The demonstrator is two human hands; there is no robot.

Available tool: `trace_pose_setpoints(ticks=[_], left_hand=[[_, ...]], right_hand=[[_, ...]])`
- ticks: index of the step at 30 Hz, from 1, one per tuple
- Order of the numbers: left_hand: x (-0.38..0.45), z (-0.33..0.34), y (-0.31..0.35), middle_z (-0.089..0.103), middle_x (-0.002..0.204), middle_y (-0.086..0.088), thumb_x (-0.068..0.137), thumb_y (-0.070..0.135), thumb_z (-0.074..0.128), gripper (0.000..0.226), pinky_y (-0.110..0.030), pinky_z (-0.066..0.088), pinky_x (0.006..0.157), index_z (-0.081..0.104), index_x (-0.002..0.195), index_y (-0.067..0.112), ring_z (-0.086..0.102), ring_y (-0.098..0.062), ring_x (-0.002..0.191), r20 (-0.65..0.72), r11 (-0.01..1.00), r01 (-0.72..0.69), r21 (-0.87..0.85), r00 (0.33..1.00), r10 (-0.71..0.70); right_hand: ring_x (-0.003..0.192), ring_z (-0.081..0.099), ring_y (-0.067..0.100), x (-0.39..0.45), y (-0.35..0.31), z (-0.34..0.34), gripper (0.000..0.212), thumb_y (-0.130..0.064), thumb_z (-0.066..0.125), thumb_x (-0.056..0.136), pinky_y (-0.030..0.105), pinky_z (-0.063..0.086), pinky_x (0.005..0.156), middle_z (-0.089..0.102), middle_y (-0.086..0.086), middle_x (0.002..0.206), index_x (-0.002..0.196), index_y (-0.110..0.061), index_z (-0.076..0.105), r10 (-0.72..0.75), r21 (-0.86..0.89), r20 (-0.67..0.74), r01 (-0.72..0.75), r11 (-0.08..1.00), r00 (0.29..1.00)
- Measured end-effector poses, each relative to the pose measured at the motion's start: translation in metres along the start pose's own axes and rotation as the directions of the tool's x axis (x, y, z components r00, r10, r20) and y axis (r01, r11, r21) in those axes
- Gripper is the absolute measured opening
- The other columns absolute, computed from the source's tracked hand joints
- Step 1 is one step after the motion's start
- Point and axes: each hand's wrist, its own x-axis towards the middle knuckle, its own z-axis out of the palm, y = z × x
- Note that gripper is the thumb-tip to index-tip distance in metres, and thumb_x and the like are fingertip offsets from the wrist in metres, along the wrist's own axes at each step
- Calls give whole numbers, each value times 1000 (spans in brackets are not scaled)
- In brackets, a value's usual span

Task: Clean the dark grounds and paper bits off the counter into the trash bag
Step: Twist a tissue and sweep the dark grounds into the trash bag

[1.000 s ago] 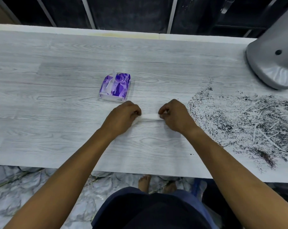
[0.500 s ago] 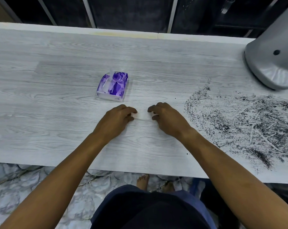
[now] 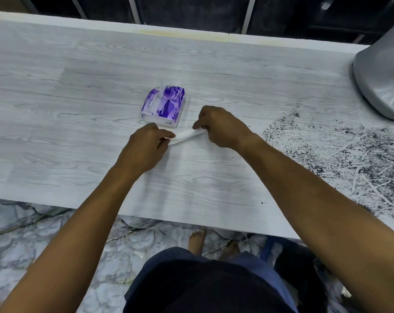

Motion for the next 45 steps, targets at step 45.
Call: trace_pose_setpoints(ticks=[45], left_hand=[[-5, 67, 197, 69, 100, -2, 88, 21, 64, 28, -11, 35, 72, 74, 114, 21, 65, -17, 89, -144, 943, 286, -167, 940, -310]], right_hand=[[109, 57, 27, -69, 111, -91, 38, 13, 52, 81, 42, 52, 76, 62, 6, 114, 101, -12, 71, -340, -285, 38, 337, 898, 940]])
